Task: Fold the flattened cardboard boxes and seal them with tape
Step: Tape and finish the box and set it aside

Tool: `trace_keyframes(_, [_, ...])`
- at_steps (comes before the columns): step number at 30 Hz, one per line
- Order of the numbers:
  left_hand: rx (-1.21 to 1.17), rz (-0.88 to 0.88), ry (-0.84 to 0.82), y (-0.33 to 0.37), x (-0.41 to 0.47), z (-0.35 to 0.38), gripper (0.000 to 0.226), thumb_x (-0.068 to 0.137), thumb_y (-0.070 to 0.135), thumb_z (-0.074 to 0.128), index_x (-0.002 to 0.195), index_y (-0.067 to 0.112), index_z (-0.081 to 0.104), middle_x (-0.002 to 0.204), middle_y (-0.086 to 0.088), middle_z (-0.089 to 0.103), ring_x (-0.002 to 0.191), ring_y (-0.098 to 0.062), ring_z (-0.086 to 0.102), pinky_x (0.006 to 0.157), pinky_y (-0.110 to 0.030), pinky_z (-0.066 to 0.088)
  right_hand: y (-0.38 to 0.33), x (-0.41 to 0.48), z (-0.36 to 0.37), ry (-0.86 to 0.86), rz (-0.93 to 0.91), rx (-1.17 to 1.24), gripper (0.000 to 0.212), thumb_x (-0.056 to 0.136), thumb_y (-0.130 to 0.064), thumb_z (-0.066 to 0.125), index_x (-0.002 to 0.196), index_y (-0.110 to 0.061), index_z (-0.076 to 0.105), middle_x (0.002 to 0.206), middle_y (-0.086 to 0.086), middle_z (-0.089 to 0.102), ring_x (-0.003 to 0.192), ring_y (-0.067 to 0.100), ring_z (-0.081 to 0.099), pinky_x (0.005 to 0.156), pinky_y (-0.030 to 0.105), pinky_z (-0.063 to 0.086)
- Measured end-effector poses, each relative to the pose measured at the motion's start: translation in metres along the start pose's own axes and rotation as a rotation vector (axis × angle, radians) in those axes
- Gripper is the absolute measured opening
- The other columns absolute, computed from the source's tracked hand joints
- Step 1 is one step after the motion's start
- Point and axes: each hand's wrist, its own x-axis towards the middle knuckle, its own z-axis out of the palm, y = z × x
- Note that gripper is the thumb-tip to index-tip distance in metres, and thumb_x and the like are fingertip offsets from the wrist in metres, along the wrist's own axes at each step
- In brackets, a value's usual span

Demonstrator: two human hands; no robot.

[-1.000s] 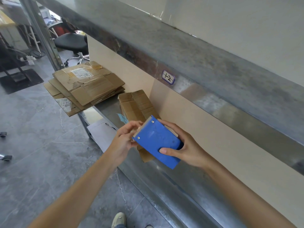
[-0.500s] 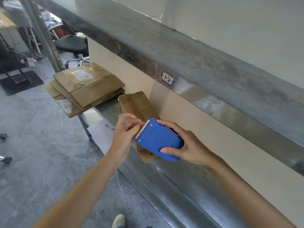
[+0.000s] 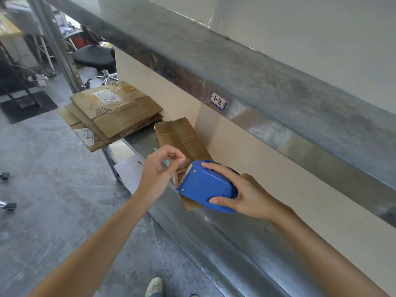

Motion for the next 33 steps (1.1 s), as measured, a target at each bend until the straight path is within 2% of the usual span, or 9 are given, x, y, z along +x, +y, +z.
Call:
trace_keyframes(3, [-0.165,-0.118,0.093,-0.005,-0.005,-0.012,0.017,0.092,0.000,0.065,0.087,0.017,0.066,0.081,0.009,0.068,0.084,-0.011,0.066,0.082,-0.036,0.059,0.007,-0.005,-0.009,-0.003,0.001,-0.140,0.075,0.082,-0.059,0.064,0.141,-0.069,0.020,0.121,-0.025,0.060,0.081,0.007,0.063,0.077,0.031,0.054])
trace_keyframes(6, [-0.281,-0.131,0.191,-0.011,-0.002,-0.041,0.014,0.094,0.001,0.062,0.090,0.015,0.064,0.084,0.004,0.067,0.084,-0.013,0.066,0.080,-0.037,0.061,0.022,-0.019,-0.022,0.001,0.039,-0.302,0.078,0.083,-0.059,0.064,0.138,-0.074,0.012,0.116,-0.019,0.066,0.072,0.006,0.062,0.073,0.029,0.051])
trace_keyframes(9, [-0.255,-0.134,0.140,-0.014,-0.008,-0.044,0.010,0.092,0.003,0.065,0.090,0.013,0.064,0.085,-0.001,0.067,0.086,-0.016,0.067,0.077,-0.033,0.061,0.030,-0.025,-0.029,-0.004,0.056,-0.316,0.077,0.085,-0.053,0.066,0.137,-0.074,0.013,0.100,-0.045,0.057,0.062,-0.003,0.056,0.061,0.019,0.041])
trace_keyframes(11, [-0.271,-0.176,0.128,-0.019,-0.018,-0.036,0.007,0.088,0.006,0.069,0.088,0.011,0.064,0.085,-0.005,0.068,0.086,-0.019,0.068,0.078,-0.033,0.061,0.034,-0.025,-0.034,0.001,0.089,-0.302,0.073,0.087,-0.053,0.065,0.138,-0.073,0.017,0.093,-0.051,0.051,0.063,-0.002,0.058,0.057,0.018,0.037])
trace_keyframes(15, [-0.320,-0.279,0.140,-0.036,-0.036,-0.027,0.017,0.078,0.015,0.077,0.086,0.006,0.065,0.083,-0.009,0.068,0.084,-0.020,0.066,0.078,-0.035,0.061,0.040,-0.026,-0.035,-0.006,0.116,-0.373,0.061,0.091,-0.053,0.060,0.140,-0.065,0.025,0.075,-0.046,0.052,0.057,0.005,0.054,0.052,0.022,0.033])
trace_keyframes(18, [-0.238,-0.302,0.172,-0.047,-0.038,-0.019,0.015,0.081,0.007,0.078,0.085,0.005,0.064,0.081,-0.005,0.068,0.081,-0.017,0.067,0.074,-0.034,0.062,0.041,-0.024,-0.031,0.002,0.140,-0.380,0.058,0.090,-0.054,0.058,0.138,-0.062,0.028,0.080,-0.043,0.055,0.058,0.003,0.055,0.052,0.023,0.035])
trace_keyframes(22, [-0.196,-0.315,0.175,-0.061,-0.036,-0.013,0.011,0.088,0.005,0.073,0.086,0.006,0.062,0.083,-0.004,0.065,0.084,-0.018,0.065,0.069,-0.028,0.060,0.044,-0.022,-0.030,0.017,0.185,-0.377,0.057,0.087,-0.063,0.055,0.136,-0.064,0.026,0.087,-0.021,0.066,0.054,0.010,0.055,0.056,0.027,0.045])
trace_keyframes(28, [-0.076,-0.253,0.132,-0.072,-0.031,-0.010,0.011,0.092,0.009,0.069,0.086,0.012,0.060,0.077,0.012,0.064,0.070,-0.006,0.060,0.066,-0.020,0.054,0.040,-0.022,-0.029,0.047,0.207,-0.430,0.057,0.087,-0.061,0.057,0.136,-0.066,0.028,0.070,-0.029,0.050,0.055,0.003,0.051,0.055,0.018,0.034])
trace_keyframes(33, [-0.070,-0.211,0.110,-0.078,-0.025,-0.013,0.019,0.090,0.010,0.072,0.082,0.022,0.060,0.095,0.016,0.057,0.064,-0.010,0.060,0.060,-0.021,0.049,0.037,-0.022,-0.032,0.053,0.230,-0.444,0.057,0.089,-0.057,0.059,0.138,-0.064,0.032,0.069,-0.024,0.051,0.057,0.002,0.052,0.055,0.017,0.033])
